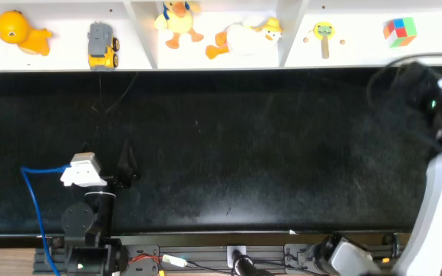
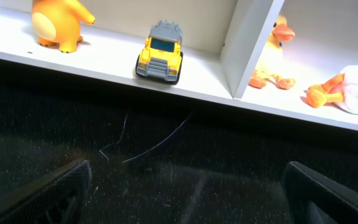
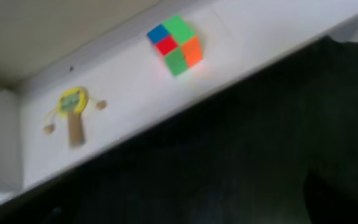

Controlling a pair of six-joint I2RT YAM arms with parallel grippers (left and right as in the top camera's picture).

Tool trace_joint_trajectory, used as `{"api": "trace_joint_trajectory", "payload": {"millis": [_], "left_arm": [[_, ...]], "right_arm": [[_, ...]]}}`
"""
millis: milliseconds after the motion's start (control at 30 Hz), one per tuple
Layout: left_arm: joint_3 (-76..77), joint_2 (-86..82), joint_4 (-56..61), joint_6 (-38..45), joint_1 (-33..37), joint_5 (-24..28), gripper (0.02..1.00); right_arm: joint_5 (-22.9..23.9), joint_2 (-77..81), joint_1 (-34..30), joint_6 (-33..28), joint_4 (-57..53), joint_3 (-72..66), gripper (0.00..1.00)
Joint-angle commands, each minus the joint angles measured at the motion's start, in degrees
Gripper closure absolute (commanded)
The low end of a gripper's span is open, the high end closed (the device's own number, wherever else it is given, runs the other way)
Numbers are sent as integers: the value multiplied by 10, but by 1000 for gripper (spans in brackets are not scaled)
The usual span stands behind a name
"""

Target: Store Toys

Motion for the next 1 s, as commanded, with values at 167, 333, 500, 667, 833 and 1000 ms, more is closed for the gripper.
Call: {"api": "trace_joint_trajectory", "payload": {"millis": [167, 333, 500, 667, 833, 1000], "left_arm": [[-2, -6, -1, 13, -5, 7, 20], [-2, -6, -1, 13, -5, 7, 23], [-2, -6, -1, 13, -5, 7, 20], [-2, -6, -1, 13, -5, 7, 20], [-2, -6, -1, 13, -5, 7, 20], [-2, -6, -1, 13, -5, 7, 20]], "right_arm": [[-167, -99, 63, -226, -173, 2, 5], [-163, -108, 179, -226, -222, 7, 7], [-79, -112, 313, -157, -257, 33, 5], [-30, -116, 386, -41, -259, 35, 5], [-30, -114, 392, -29, -259, 35, 7], [-30, -114, 393, -29, -259, 35, 5]]}}
